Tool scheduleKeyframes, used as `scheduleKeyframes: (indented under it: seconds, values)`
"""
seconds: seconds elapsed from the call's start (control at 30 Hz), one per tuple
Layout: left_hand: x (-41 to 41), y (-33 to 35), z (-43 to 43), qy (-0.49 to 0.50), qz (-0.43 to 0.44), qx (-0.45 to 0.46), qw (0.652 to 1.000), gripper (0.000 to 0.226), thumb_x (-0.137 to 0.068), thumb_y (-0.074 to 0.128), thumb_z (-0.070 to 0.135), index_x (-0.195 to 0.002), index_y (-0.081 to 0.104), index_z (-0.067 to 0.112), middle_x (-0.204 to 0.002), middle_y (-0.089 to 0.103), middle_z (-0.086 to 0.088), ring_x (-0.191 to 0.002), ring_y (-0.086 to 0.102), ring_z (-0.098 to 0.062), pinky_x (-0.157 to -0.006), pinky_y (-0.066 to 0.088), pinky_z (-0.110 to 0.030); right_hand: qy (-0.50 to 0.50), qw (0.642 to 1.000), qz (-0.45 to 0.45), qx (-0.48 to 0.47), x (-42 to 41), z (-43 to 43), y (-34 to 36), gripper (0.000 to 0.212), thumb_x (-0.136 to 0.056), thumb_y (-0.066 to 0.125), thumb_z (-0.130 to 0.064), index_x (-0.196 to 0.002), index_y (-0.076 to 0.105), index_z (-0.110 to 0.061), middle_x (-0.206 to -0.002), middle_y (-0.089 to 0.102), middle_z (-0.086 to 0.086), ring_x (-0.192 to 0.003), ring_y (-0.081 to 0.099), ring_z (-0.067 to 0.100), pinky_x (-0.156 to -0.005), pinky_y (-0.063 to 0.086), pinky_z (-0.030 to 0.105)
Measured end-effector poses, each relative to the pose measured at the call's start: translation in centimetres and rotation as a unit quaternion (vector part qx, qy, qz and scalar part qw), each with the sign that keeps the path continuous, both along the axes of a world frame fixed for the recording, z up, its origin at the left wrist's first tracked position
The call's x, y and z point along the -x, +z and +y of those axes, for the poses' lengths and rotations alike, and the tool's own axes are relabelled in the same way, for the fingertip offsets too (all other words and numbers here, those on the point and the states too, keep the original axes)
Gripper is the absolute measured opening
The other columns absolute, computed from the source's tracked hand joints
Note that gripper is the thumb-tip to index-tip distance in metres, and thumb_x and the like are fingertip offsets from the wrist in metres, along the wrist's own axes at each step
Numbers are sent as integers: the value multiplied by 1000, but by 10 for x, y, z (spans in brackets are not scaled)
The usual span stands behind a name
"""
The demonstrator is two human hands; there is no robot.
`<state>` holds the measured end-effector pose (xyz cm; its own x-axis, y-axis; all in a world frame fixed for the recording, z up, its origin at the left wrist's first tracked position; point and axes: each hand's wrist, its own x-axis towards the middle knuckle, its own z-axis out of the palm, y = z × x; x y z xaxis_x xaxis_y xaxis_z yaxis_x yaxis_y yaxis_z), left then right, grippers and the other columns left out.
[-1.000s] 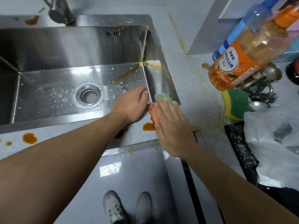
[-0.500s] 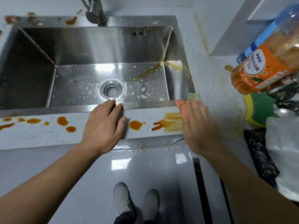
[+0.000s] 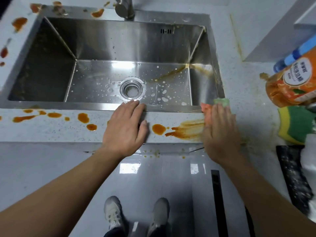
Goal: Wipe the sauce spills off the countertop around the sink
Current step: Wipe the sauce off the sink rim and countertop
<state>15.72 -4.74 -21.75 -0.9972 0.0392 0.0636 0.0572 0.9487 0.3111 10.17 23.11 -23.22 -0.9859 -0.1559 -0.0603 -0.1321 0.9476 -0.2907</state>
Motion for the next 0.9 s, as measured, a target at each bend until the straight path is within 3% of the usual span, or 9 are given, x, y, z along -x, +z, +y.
scheduleKeyframes:
  seconds: [0.17,0.3,0.47,0.6,0.73,0.83,0.9]
  values:
    - [-3,-3,-3,1,4,-12,1000,54,-96,35,34,-140,50,5,-143,52,-15,-135,43,-31,-118,25,-42,56,998,-19,6,-21,-24,0,72,-98,9,-38,-164,14,-12,-173,7,6,-160,-4,25,-129,5,51]
    - [-4,-2,-8,2,13,-68,998,55,-96,33,31,-143,46,7,-147,50,-11,-140,38,-26,-124,16,-40,-14,999,-25,32,-41,-46,4,78,-94,2,-44,-165,10,-12,-173,0,8,-159,-10,26,-129,-5,49]
    - [-14,11,-35,20,45,-179,983,45,-94,42,20,-137,53,9,-134,58,-7,-127,48,-25,-114,32,-40,4,999,-33,2,-66,-151,8,88,-81,11,-39,-163,12,-6,-171,6,19,-158,-3,39,-127,-7,56]
    - [-27,20,-100,72,59,-160,983,42,-95,43,20,-134,55,11,-129,61,-7,-121,51,-27,-105,35,-40,-16,999,-38,-31,-73,-214,11,73,-99,26,-36,-164,2,-14,-171,-5,18,-157,-14,39,-127,-6,56]
    - [-36,17,-162,76,49,-83,992,37,-98,42,25,-128,57,9,-123,62,-11,-114,53,-30,-100,38,-44,-141,987,-64,-33,-40,-247,19,67,-106,33,-31,-163,4,-12,-170,-10,21,-156,-16,41,-126,-11,54]
    - [-45,11,-191,64,42,-48,996,36,-99,41,26,-125,58,8,-121,62,-12,-112,53,-29,-103,37,-45,-136,987,-85,11,-23,-289,20,66,-96,45,-18,-158,26,-6,-169,12,19,-157,-6,39,-126,-12,51]
    - [-48,5,-202,57,41,-40,997,37,-99,40,26,-125,58,8,-122,61,-11,-115,52,-28,-109,34,-45,-102,992,-54,47,-24,-300,15,53,-88,48,-5,-141,52,-11,-153,42,12,-153,19,33,-128,-1,47]
